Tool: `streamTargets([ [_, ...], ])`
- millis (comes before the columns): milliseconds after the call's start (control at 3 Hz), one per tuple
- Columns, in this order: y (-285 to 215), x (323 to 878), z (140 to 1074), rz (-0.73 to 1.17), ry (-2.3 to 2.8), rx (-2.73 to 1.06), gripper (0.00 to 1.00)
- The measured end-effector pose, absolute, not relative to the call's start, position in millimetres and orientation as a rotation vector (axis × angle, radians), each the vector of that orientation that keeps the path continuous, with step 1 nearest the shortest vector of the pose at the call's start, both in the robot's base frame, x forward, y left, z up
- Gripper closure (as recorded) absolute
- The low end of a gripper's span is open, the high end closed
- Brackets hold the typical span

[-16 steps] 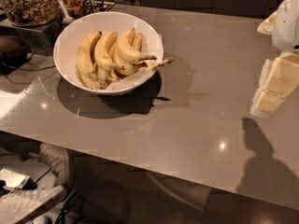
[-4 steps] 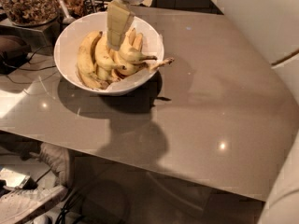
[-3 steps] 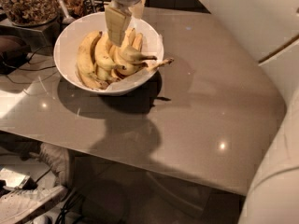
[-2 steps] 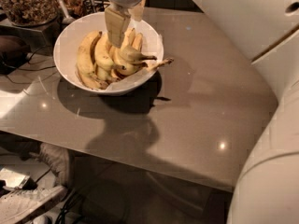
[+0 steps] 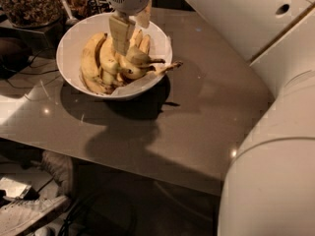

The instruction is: Pick banana from white bowl

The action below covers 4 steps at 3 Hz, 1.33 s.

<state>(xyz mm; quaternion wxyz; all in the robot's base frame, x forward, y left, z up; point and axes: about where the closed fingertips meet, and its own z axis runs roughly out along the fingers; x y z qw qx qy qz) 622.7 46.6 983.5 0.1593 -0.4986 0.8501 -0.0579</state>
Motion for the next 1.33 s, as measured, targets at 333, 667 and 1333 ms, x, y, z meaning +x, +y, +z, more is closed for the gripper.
streamTargets([
  [333, 49, 627, 976, -0.158, 2.45, -1.434, 0.39],
  [667, 50, 630, 969, -0.143, 2.467, -1.441, 0.41],
  [1333, 47, 638, 951, -0.122, 2.519, -1.445, 0.41],
])
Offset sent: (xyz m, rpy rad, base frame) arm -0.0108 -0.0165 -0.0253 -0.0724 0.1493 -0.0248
